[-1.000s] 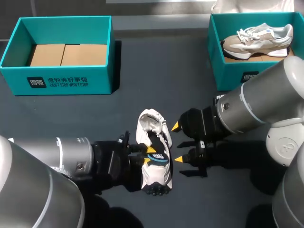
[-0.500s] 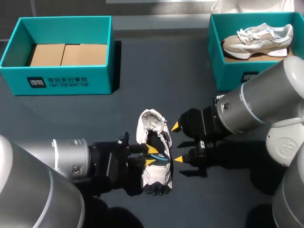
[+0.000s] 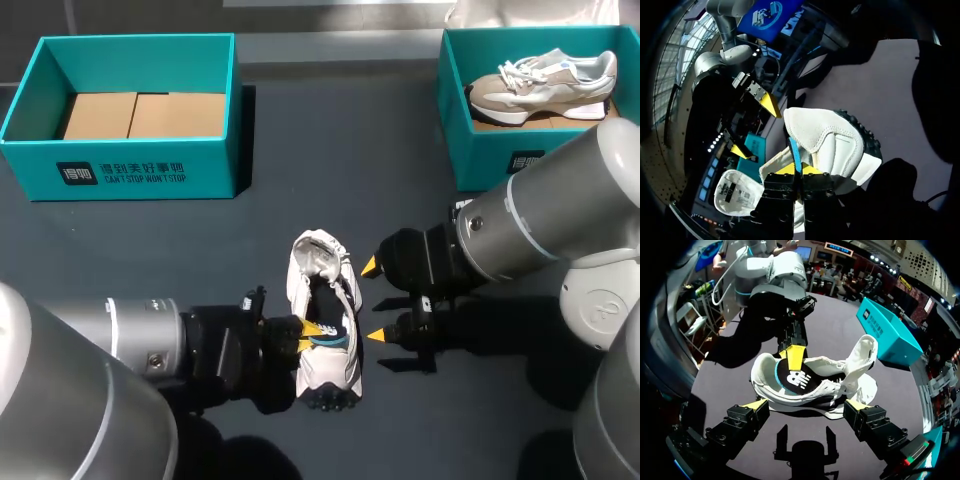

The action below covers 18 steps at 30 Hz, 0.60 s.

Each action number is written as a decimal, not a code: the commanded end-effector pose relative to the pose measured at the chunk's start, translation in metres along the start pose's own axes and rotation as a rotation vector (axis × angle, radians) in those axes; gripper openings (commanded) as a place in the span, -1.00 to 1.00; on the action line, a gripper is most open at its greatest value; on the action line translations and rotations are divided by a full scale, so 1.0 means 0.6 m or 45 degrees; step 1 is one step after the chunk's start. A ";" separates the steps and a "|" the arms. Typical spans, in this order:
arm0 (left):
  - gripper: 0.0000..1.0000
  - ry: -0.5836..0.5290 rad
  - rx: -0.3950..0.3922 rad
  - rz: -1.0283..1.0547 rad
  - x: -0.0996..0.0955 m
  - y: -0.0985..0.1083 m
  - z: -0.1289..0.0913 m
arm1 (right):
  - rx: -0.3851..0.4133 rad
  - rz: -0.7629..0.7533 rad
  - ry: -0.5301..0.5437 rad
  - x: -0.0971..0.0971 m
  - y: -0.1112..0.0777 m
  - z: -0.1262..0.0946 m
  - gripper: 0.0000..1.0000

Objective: Take the shoe out of the shoebox, open the shoe tongue, remove and reinsert the insole, then place the shoe into the shoebox

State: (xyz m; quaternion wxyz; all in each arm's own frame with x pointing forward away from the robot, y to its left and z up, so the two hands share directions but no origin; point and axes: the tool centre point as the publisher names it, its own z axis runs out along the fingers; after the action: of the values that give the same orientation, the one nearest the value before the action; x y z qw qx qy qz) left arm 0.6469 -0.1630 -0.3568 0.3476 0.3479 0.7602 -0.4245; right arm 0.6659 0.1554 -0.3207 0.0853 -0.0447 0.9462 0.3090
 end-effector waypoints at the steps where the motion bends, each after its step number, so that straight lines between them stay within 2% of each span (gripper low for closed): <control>1: -0.91 -0.009 0.024 -0.005 -0.003 0.000 0.001 | 0.000 0.001 -0.004 0.003 0.000 0.001 1.00; 2: -0.55 -0.007 0.020 0.001 -0.005 -0.002 -0.001 | 0.000 0.001 -0.004 0.003 0.000 0.001 1.00; 3: -0.33 -0.007 0.023 0.006 -0.007 -0.005 -0.003 | 0.000 0.001 -0.004 0.003 0.000 0.001 1.00; 4: -0.24 -0.014 0.033 0.004 -0.011 -0.008 -0.007 | 0.000 0.001 -0.004 0.003 0.000 0.001 1.00; 6: -0.12 -0.026 0.047 0.010 -0.018 -0.014 -0.013 | 0.000 0.001 -0.004 0.003 0.000 0.001 1.00; 13: 0.08 -0.032 0.081 0.025 -0.054 -0.030 -0.033 | 0.000 0.001 -0.004 0.003 0.000 0.001 1.00; 16: 0.15 -0.010 0.103 0.034 -0.063 -0.036 -0.039 | 0.000 0.001 -0.004 0.003 0.000 0.001 1.00; 18: 0.25 0.027 0.110 0.039 -0.069 -0.039 -0.045 | 0.000 0.001 -0.004 0.003 0.000 0.001 1.00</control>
State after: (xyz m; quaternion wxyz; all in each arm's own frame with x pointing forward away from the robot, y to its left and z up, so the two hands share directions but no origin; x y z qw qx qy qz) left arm 0.6436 -0.1691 -0.3141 0.3461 0.3693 0.7347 -0.4517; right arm 0.6659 0.1554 -0.3207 0.0853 -0.0447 0.9462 0.3090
